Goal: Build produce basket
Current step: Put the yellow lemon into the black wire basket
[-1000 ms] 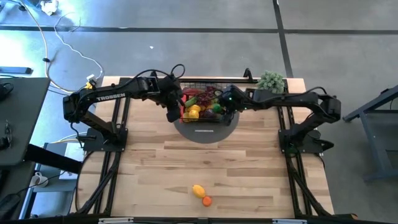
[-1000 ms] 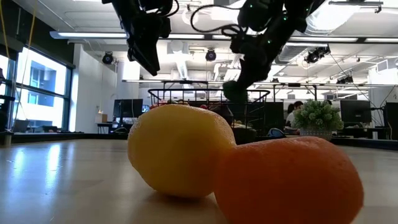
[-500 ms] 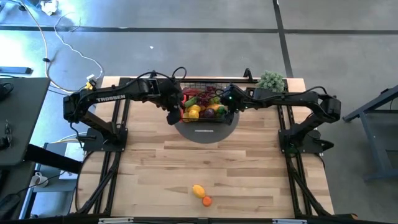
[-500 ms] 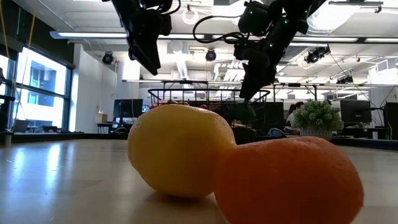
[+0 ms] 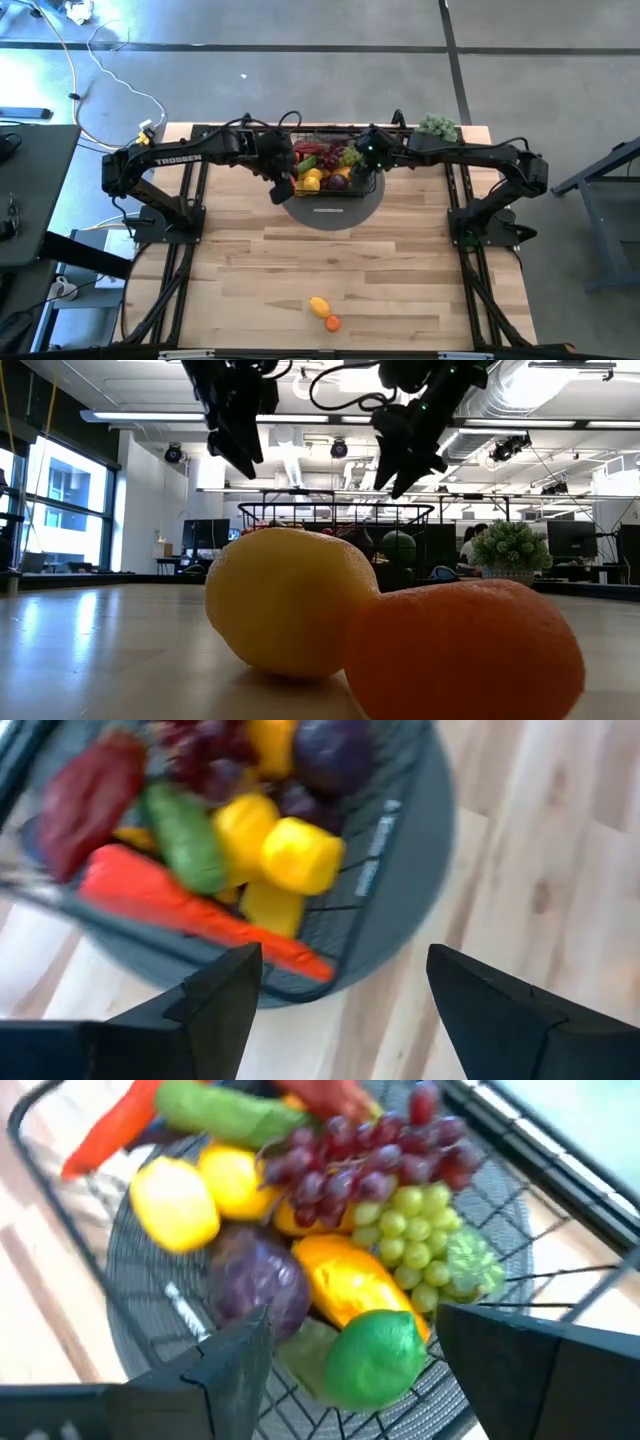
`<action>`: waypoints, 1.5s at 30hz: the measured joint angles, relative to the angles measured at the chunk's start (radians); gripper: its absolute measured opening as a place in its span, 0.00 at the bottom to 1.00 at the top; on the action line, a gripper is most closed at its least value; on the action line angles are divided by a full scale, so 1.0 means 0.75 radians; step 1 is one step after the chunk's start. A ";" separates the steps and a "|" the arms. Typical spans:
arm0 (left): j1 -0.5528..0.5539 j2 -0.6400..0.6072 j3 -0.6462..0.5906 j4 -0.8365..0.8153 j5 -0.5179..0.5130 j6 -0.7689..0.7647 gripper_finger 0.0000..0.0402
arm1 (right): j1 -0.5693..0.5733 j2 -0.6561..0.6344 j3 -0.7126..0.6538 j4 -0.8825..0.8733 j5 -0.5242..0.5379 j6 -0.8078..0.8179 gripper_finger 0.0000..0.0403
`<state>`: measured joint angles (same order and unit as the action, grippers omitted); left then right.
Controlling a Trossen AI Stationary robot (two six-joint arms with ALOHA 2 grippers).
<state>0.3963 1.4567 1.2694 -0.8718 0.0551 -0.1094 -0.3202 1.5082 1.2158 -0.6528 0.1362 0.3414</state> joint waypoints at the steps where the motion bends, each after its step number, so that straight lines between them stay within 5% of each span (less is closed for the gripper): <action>1: -0.010 0.000 0.000 0.006 0.017 0.021 0.68 | 0.000 0.000 0.011 -0.009 0.019 0.036 0.65; 15: -0.279 0.000 0.000 0.150 0.048 0.229 0.69 | 0.007 0.000 0.184 -0.104 0.140 0.475 0.65; 24: -0.452 0.000 0.000 0.249 0.044 0.199 0.69 | 0.086 0.000 0.310 -0.257 0.274 0.542 0.65; 45: -0.790 0.169 -0.001 0.474 0.021 0.206 0.69 | 0.316 -0.001 0.345 -0.417 0.333 0.666 0.65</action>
<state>-0.1960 1.5833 1.2690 -0.5162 0.0710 0.0453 -0.0832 1.5078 1.4746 -0.9657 0.3862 0.8410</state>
